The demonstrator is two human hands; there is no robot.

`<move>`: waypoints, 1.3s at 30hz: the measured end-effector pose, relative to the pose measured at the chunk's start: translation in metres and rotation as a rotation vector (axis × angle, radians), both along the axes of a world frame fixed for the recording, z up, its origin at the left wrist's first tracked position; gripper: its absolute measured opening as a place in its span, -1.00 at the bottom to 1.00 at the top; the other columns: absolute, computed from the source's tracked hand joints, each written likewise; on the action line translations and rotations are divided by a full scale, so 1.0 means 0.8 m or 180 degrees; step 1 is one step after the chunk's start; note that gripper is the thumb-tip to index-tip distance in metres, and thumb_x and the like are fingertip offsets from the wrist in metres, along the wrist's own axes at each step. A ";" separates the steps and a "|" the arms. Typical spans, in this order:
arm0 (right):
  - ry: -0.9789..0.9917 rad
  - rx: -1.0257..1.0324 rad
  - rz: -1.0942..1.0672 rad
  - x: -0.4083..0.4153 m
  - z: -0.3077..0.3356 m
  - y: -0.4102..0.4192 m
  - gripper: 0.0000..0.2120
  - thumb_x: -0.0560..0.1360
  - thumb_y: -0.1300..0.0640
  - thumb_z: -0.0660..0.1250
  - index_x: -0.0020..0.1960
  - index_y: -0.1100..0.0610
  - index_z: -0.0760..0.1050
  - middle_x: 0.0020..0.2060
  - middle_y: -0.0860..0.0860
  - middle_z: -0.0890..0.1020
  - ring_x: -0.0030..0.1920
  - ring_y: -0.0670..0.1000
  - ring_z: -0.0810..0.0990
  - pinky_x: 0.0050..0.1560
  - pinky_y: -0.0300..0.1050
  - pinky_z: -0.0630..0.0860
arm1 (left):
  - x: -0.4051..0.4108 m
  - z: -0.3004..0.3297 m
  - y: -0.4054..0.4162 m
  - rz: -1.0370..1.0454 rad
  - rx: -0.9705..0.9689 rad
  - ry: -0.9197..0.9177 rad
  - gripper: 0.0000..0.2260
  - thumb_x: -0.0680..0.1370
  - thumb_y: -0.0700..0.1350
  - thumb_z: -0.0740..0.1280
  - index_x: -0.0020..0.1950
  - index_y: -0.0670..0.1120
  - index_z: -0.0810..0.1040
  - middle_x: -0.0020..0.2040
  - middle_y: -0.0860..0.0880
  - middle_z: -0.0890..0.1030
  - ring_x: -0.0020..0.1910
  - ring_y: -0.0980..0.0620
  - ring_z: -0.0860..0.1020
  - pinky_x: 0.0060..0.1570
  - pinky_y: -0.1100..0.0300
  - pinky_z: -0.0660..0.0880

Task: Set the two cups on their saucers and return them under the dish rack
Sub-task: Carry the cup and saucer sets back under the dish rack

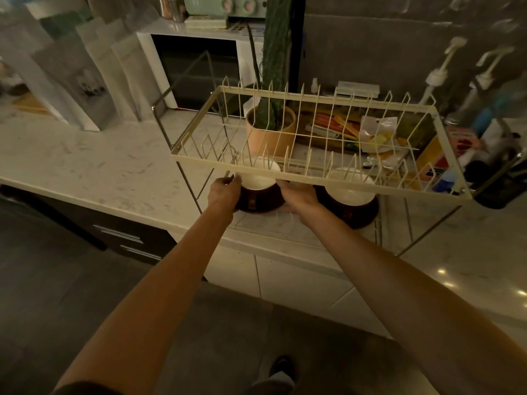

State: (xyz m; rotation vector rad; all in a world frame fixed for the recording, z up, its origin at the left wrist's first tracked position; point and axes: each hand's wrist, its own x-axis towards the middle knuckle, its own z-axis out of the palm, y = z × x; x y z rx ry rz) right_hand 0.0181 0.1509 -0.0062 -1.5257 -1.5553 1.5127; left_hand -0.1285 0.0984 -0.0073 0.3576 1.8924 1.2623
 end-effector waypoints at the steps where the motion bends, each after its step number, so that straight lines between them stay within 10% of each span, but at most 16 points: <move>1: -0.0010 0.0023 -0.0002 0.000 0.000 0.001 -0.56 0.59 -0.10 0.25 0.39 0.09 0.41 0.40 0.08 0.47 0.38 0.15 0.46 0.36 0.15 0.45 | 0.000 0.000 0.001 -0.0011 0.0000 -0.0017 -0.63 0.58 -0.01 0.30 0.35 -0.10 0.44 0.28 -0.17 0.53 0.21 -0.17 0.52 0.12 -0.11 0.58; 8: -0.0107 0.0176 -0.0047 0.000 -0.002 0.007 -0.80 0.63 0.02 0.19 0.13 0.08 0.50 0.05 0.06 0.56 0.19 0.16 0.57 0.25 0.14 0.53 | 0.003 -0.003 0.006 -0.0171 0.0038 -0.0054 -0.66 0.59 -0.03 0.29 0.35 -0.06 0.45 0.28 -0.15 0.52 0.23 -0.16 0.51 0.09 -0.07 0.58; 31: -0.0205 0.0048 -0.0170 0.000 -0.006 -0.003 -0.49 0.60 -0.13 0.20 0.47 0.10 0.34 0.43 0.10 0.44 0.37 0.17 0.46 0.29 0.13 0.52 | 0.003 0.006 -0.011 -0.0347 0.0027 0.0115 -0.65 0.59 0.02 0.27 0.37 -0.02 0.46 0.28 -0.16 0.53 0.23 -0.17 0.52 0.11 -0.11 0.59; 39: -0.0452 0.0332 0.0068 0.008 0.004 -0.015 -0.51 0.61 -0.14 0.14 0.45 0.08 0.35 0.40 0.09 0.46 0.32 0.15 0.49 0.27 0.16 0.53 | 0.006 0.018 -0.026 -0.1001 -0.0291 0.1046 -0.56 0.63 0.07 0.15 0.42 -0.14 0.39 0.31 -0.20 0.50 0.26 -0.20 0.49 0.22 -0.14 0.50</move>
